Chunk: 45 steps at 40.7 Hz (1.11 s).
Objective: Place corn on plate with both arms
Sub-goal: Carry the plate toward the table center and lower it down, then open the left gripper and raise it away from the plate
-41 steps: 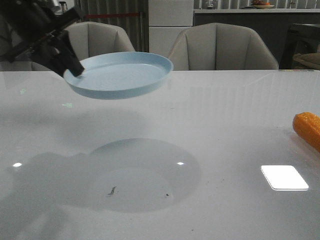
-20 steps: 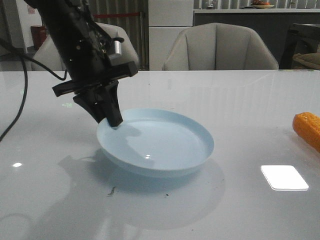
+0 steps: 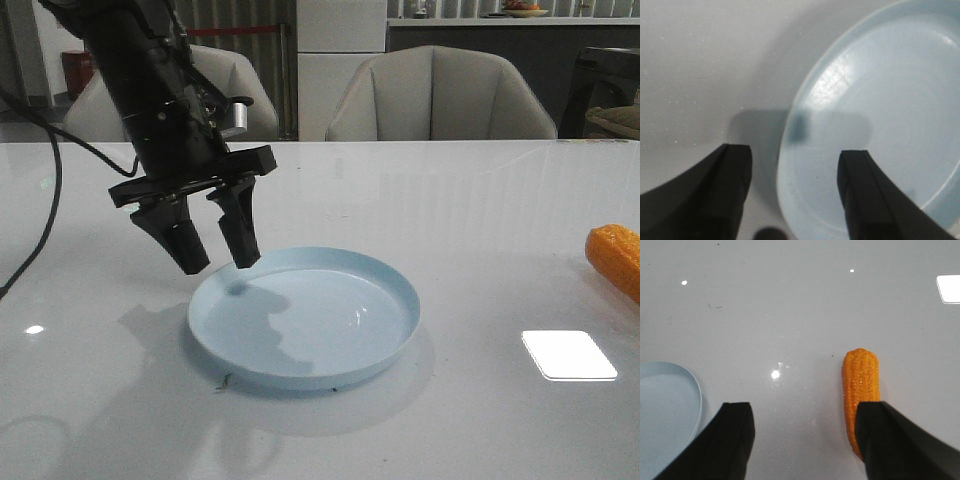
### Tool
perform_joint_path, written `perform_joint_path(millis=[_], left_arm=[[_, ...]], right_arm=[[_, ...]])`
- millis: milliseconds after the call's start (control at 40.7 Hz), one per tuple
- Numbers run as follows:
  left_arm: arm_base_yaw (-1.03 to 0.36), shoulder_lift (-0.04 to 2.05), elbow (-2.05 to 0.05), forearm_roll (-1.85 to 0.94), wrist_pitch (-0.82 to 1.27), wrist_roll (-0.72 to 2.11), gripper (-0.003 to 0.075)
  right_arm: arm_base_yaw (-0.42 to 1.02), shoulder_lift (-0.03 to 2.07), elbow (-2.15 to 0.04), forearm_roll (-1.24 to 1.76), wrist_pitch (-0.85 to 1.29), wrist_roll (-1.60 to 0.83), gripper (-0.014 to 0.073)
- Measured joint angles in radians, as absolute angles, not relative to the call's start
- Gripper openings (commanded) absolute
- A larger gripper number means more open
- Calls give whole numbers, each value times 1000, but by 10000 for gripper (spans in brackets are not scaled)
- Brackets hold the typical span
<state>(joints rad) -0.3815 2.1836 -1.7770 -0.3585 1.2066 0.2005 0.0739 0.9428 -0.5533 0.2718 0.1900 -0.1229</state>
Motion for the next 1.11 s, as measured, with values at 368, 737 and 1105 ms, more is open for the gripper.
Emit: perform_joint_path(millis=[368,737,1105], left_arm=[[-382,2183,-1943,-296,1220,269,434],[-336,2020,-1982,-162,1052,218,434],[-142,1637,-1837,-82,879,217,434]], right_arm=[[74,943,-553,272,239,-123,540],[74,943,-553,272,243,-123,540],[74,943,-553,272,243,-123,540]])
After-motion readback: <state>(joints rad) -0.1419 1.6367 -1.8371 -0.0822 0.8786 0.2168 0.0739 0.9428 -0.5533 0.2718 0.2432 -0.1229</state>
